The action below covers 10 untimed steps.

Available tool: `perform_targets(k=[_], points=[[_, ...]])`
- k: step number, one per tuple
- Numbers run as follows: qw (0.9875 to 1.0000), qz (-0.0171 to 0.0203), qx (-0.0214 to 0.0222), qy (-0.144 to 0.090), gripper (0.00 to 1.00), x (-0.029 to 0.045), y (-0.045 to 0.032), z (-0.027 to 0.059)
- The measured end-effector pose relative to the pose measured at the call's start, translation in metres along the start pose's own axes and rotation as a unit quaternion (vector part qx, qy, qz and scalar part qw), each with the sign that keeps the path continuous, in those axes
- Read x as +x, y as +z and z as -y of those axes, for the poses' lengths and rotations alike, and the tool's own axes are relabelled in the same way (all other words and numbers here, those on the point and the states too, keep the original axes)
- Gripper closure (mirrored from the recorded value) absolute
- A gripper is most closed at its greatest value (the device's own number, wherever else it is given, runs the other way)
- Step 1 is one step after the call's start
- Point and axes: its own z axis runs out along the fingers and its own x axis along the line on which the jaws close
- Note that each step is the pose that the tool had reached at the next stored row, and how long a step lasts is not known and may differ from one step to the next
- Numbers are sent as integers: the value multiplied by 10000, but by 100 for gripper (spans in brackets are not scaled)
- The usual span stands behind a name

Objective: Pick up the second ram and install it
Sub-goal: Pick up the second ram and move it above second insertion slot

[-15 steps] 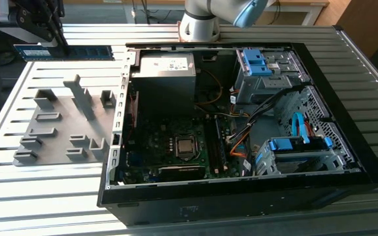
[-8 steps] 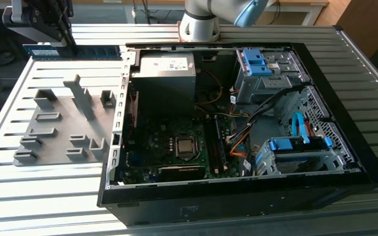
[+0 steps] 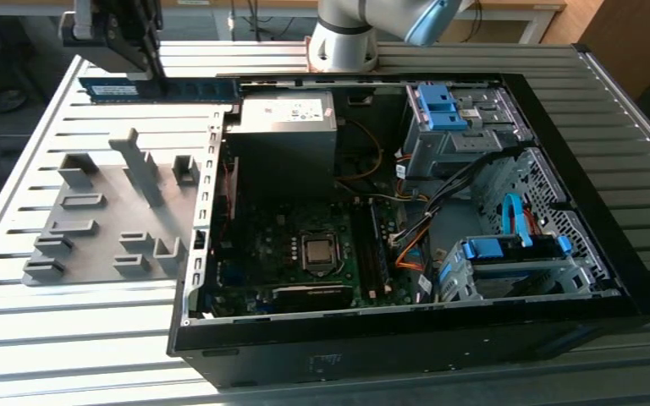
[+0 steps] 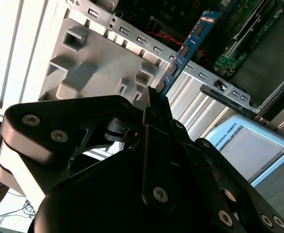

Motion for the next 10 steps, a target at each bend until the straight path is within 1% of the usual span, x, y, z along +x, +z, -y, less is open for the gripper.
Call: perform_targets(k=[7, 10], points=[[10000, 0, 0, -1, 86, -11, 5, 309], [10000, 0, 0, -2, 86, -14, 6, 414]])
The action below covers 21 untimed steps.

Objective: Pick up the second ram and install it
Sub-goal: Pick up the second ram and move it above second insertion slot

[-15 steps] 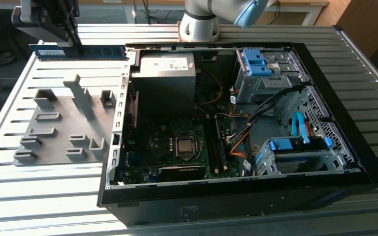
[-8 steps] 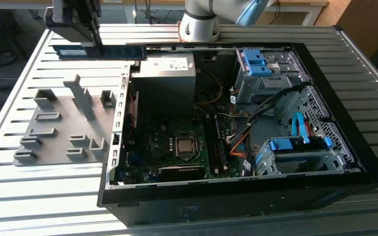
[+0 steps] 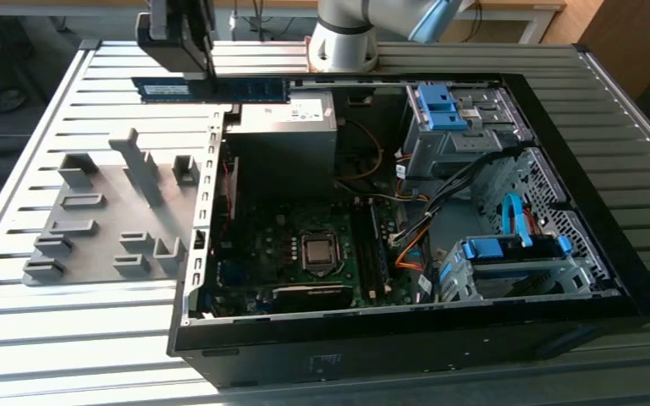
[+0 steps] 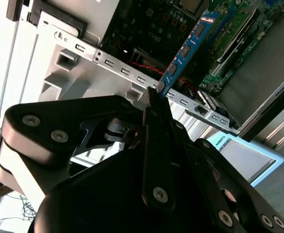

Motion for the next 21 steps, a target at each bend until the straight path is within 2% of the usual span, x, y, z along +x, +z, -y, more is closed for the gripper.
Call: perform_targets(k=[12, 21], points=[[10000, 0, 1, 0, 86, -9, 15, 254], [10000, 0, 1, 0, 86, -20, 30, 602]])
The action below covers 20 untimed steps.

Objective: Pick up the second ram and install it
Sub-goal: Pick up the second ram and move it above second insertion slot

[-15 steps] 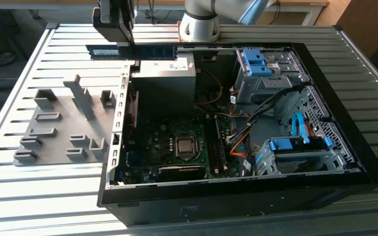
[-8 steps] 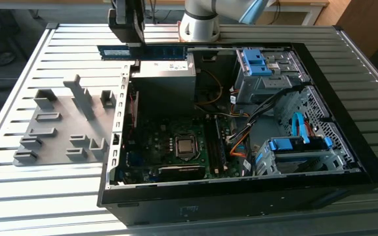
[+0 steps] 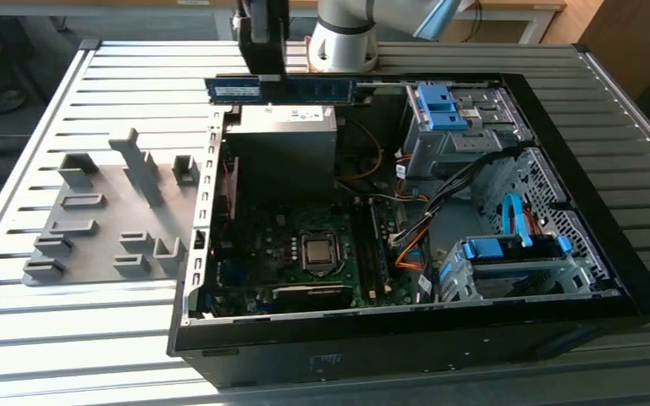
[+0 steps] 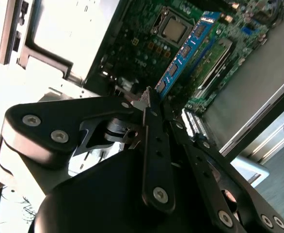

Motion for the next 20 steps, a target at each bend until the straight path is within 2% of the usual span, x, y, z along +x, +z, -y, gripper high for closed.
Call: perform_targets(k=[17, 20], points=[[10000, 0, 0, 0, 86, -22, 29, 648], [10000, 0, 0, 0, 86, -22, 30, 670]])
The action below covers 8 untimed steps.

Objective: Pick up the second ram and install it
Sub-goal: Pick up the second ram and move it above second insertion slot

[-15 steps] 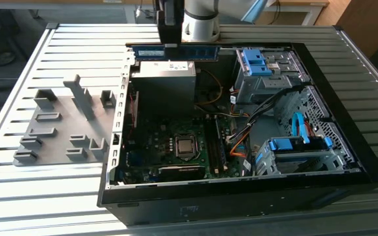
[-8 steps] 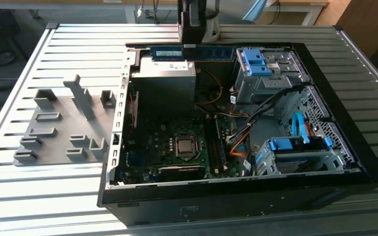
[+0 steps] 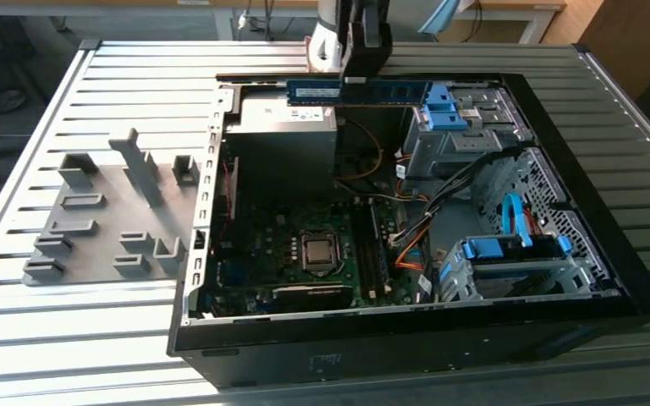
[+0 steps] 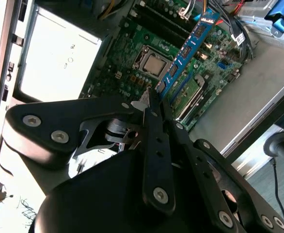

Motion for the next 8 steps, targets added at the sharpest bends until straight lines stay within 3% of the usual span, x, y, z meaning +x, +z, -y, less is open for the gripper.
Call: perform_targets(k=[8], points=[[10000, 0, 0, 0, 86, -1, 0, 5]])
